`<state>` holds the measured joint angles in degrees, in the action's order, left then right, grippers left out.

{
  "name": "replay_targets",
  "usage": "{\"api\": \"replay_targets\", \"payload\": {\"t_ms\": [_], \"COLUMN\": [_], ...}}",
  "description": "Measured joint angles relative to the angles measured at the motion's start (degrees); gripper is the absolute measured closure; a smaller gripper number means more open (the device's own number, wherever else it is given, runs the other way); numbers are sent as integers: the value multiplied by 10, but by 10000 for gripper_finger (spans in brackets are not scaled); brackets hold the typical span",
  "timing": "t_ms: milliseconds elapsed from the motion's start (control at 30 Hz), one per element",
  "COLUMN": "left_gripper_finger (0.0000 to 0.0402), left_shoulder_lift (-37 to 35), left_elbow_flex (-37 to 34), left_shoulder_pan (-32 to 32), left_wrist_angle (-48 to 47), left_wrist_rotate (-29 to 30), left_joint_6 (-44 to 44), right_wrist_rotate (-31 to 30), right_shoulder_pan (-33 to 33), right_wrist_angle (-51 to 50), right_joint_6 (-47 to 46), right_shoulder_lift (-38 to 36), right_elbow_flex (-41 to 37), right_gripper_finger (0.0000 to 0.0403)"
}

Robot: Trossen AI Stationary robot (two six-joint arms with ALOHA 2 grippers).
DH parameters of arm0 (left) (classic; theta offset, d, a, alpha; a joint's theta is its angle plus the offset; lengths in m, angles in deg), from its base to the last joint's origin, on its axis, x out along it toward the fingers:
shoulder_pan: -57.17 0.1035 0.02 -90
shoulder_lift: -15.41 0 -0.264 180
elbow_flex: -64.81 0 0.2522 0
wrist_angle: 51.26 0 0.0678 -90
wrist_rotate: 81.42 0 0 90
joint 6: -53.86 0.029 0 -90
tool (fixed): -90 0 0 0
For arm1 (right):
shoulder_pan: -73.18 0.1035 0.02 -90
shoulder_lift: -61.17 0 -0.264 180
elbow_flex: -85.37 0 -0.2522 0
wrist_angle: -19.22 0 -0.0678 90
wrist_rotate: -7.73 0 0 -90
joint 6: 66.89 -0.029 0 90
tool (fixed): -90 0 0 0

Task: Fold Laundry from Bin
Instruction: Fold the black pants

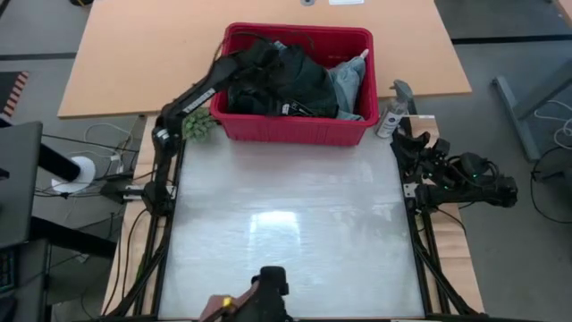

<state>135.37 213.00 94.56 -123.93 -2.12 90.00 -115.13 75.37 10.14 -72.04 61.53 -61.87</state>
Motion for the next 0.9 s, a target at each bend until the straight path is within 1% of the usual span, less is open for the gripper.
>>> {"api": "replay_targets", "payload": {"t_ms": [100,267,467,567,667,900], "left_gripper_finger": [132,132,133,137,142,146], "left_shoulder_lift": [18,27,30,30,30,30], "left_elbow_flex": [0,-2,-4,-4,-4,-4], "left_shoulder_pan": [5,18,25,28,36,45], "left_wrist_angle": [-16,3,-54,-74,-78,-84], "left_wrist_rotate": [-7,-8,-28,-29,-40,-26], "left_joint_6": [31,39,56,74,73,78], "right_wrist_rotate": [0,0,-1,-1,-1,-2], "right_shoulder_pan": [0,0,0,0,0,0], "right_wrist_angle": [0,0,-6,-18,-30,-32], "right_joint_6": [0,0,0,0,0,0], "right_shoulder_lift": [0,0,0,0,0,0], "right_elbow_flex": [0,0,0,0,0,0], "right_gripper_finger": [163,163,163,163,163,163]}}
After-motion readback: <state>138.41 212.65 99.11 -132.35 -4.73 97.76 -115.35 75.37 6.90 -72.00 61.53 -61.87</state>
